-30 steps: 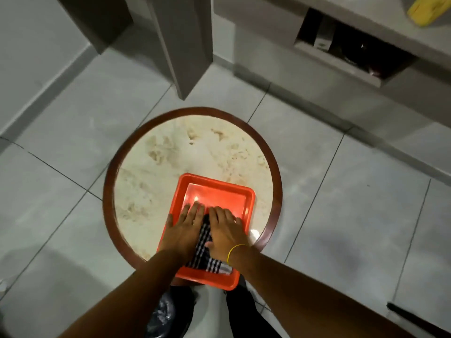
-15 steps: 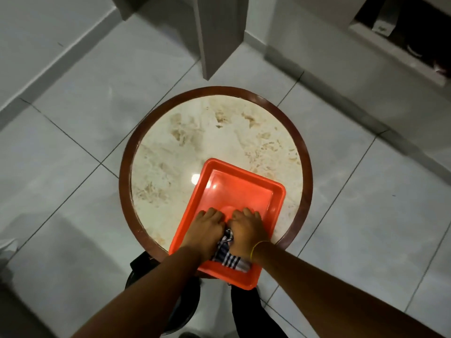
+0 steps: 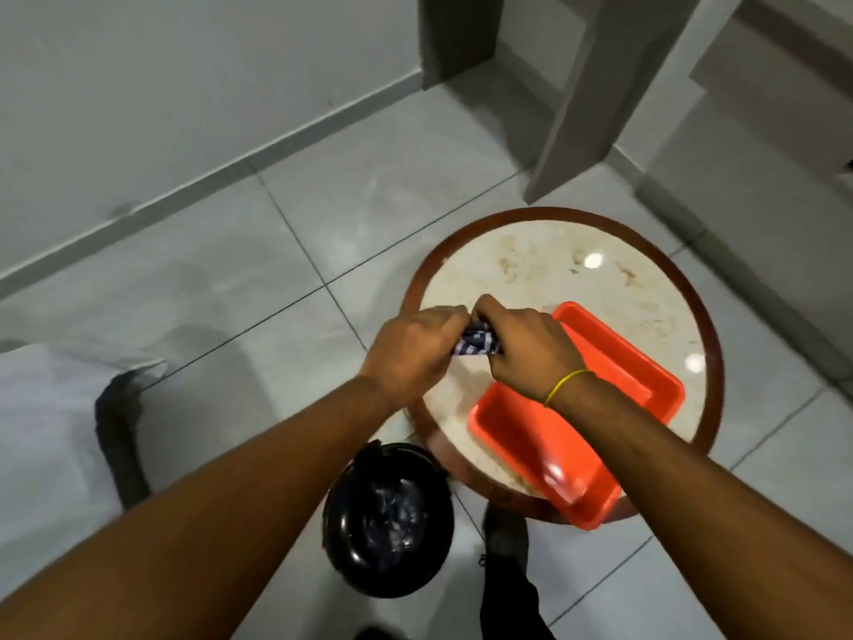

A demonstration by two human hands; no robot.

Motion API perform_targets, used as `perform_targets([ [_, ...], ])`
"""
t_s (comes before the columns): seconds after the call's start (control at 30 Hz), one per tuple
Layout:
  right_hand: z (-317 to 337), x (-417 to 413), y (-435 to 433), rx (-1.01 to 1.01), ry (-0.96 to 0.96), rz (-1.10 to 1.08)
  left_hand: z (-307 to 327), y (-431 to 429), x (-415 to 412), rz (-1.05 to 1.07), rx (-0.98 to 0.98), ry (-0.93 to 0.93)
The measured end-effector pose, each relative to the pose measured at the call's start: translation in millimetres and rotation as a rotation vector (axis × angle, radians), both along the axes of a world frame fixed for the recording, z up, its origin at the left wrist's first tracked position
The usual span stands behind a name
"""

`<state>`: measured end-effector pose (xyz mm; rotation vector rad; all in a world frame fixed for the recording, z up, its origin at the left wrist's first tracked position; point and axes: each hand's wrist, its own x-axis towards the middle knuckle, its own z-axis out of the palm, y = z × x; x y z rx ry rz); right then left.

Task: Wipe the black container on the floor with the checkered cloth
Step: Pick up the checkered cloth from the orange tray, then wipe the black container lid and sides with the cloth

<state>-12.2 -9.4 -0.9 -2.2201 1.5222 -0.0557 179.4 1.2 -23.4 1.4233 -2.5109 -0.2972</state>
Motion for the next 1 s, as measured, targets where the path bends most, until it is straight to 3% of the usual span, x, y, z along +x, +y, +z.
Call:
perform_targets([
  [0.17,-46,118,19,-0.017,-0.088,0.135,-39,44,116,0.165,0.006,-0.014],
  [0.33,-159,201,70,-0.058,-0.011,0.264,-150,116,185,0.350,0.049,-0.012],
  [0.5,-282,183,147,-0.044,0.030,0.394,-275,207,166,0.401,0.171,0.096],
  [0.6,-338,145,200,0.076,0.128,0.514,-337,273,137,0.333,0.245,0.135],
  [0.77,-373,110,261,0.170,0.200,0.488,-375,340,122,0.350,0.435,0.170],
  [0.83,-373,115,268,0.107,0.137,0.430,-371,344,132,0.489,0.416,0.235],
  [0.93,-375,140,265,0.032,0.103,0.259,-369,332,146,0.921,0.386,0.358],
  [1.0,-384,164,262,0.020,0.146,0.150,-379,320,154,1.205,0.531,0.506],
])
